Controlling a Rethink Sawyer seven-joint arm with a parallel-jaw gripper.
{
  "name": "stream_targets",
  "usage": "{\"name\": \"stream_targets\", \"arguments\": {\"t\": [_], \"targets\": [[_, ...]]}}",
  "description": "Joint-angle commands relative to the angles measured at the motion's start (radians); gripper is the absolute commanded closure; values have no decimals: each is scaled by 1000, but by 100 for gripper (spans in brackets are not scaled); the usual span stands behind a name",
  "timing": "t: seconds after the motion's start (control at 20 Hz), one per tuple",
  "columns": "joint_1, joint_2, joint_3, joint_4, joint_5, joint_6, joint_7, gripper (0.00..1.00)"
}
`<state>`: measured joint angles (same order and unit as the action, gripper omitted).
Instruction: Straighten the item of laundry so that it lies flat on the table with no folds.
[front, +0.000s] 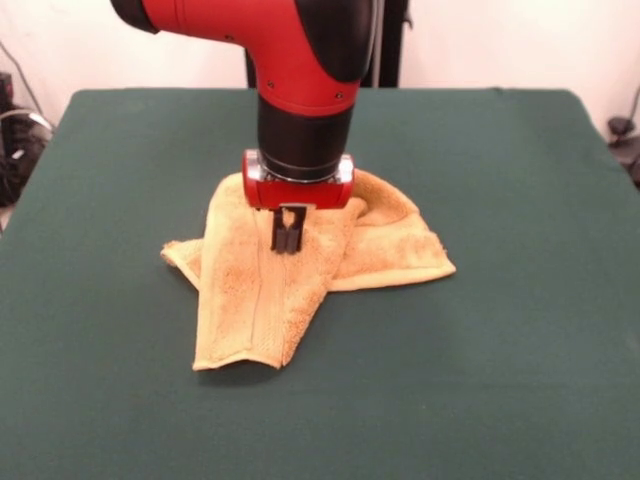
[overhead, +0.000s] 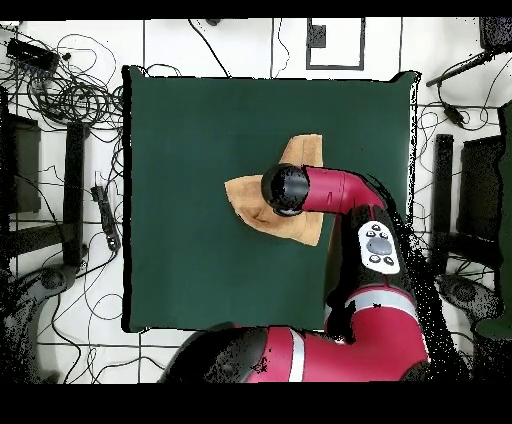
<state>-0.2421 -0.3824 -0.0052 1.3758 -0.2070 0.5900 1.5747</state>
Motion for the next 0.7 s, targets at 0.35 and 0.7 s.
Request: {"name": "stream_targets", "arguments": {"t": [0.35,0.7], "targets": [[-2,26,124,137,15,-13,64,100],[26,88,106,-23,25,10,85,100]]}}
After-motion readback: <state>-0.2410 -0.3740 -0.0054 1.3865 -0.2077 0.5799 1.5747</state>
